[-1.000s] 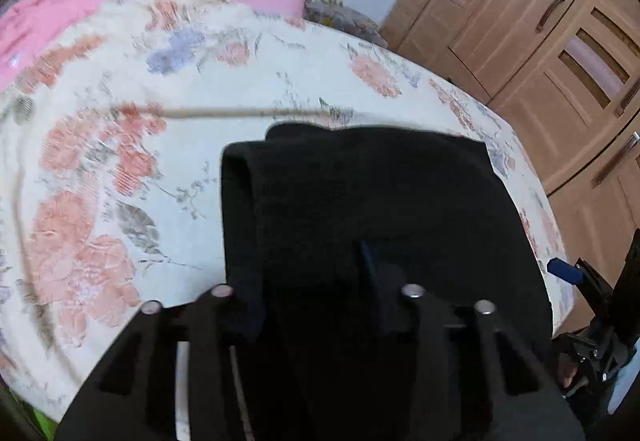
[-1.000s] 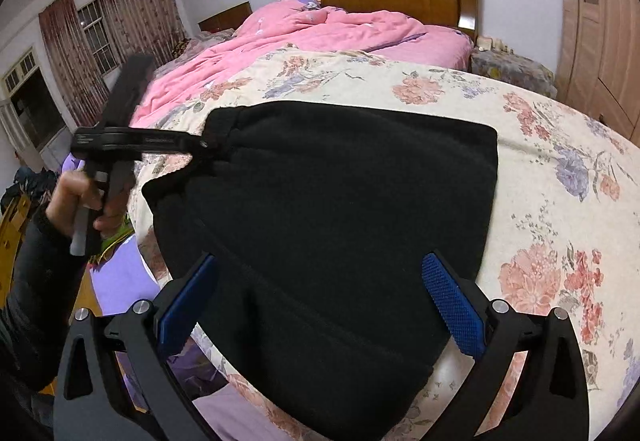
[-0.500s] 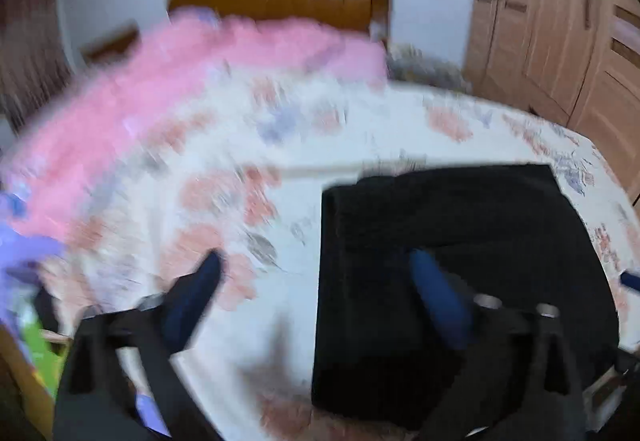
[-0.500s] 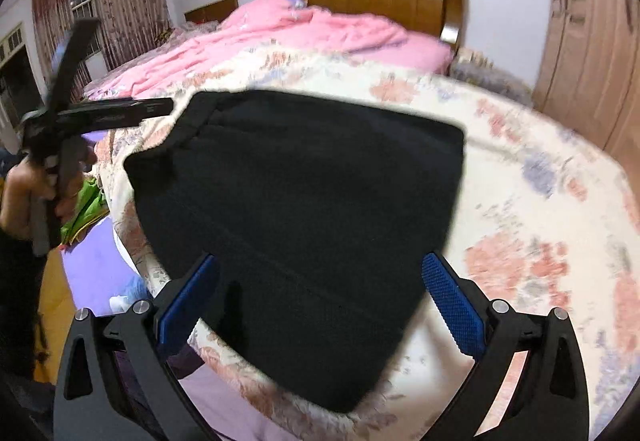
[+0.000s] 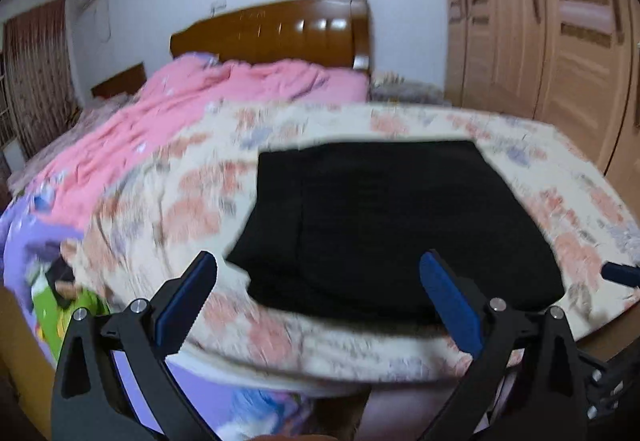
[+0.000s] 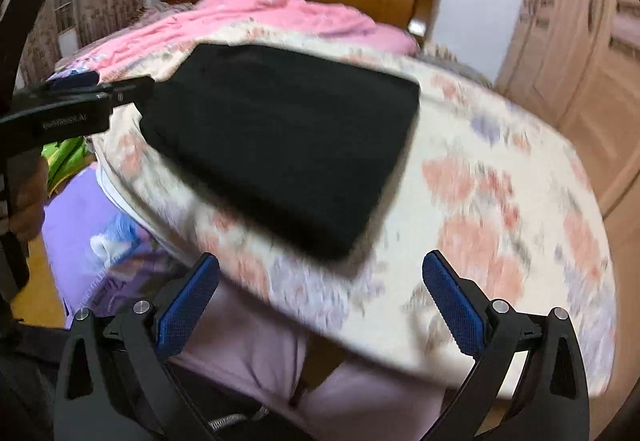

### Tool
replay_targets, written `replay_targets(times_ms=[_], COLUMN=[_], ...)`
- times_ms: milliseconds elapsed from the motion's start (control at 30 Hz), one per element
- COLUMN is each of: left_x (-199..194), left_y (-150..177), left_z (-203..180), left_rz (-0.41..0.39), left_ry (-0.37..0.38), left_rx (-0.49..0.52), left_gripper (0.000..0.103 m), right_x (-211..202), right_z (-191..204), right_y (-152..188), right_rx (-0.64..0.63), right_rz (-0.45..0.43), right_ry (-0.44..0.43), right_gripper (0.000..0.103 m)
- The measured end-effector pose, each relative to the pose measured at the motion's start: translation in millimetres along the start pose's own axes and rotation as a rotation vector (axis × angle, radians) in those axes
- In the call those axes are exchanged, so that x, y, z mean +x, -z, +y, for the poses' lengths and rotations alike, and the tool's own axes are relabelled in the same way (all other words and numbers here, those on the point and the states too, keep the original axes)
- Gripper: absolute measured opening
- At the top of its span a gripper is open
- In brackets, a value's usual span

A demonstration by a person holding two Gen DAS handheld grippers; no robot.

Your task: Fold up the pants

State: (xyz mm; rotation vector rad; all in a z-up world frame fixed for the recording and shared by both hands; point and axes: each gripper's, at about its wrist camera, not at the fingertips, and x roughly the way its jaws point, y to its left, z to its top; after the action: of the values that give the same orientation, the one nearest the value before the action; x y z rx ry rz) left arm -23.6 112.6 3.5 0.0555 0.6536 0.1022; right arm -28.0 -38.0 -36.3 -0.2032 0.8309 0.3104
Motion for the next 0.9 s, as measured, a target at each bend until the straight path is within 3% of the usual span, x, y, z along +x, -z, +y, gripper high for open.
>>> replay_targets(times_ms=[67,167,267,900], left_x=[11,18,20,25], left_y=[11,26,32,44], left_z=[-3,-6,-14,-32], left_rz=[0.061,0.124,0.155,0.199], left_ry=[-0.001,0.074,0.097,0.119], left_rx=[-0.033,-0.072,-0.042,0.01], left_gripper=[0.101,0.101,0.101,0.101], right_x=[2,-1,1,6], right_z=[-3,-10,-10,11], right_y=[5,6,8,9], right_rx=[0.016,0.053,0.061,-0.023], right_rz=[0.015,0.006,0.011,0.021], right_ry=[0.03,0.057,0.05,0.037], right_gripper=[0.098,0.099,0.098,0.098])
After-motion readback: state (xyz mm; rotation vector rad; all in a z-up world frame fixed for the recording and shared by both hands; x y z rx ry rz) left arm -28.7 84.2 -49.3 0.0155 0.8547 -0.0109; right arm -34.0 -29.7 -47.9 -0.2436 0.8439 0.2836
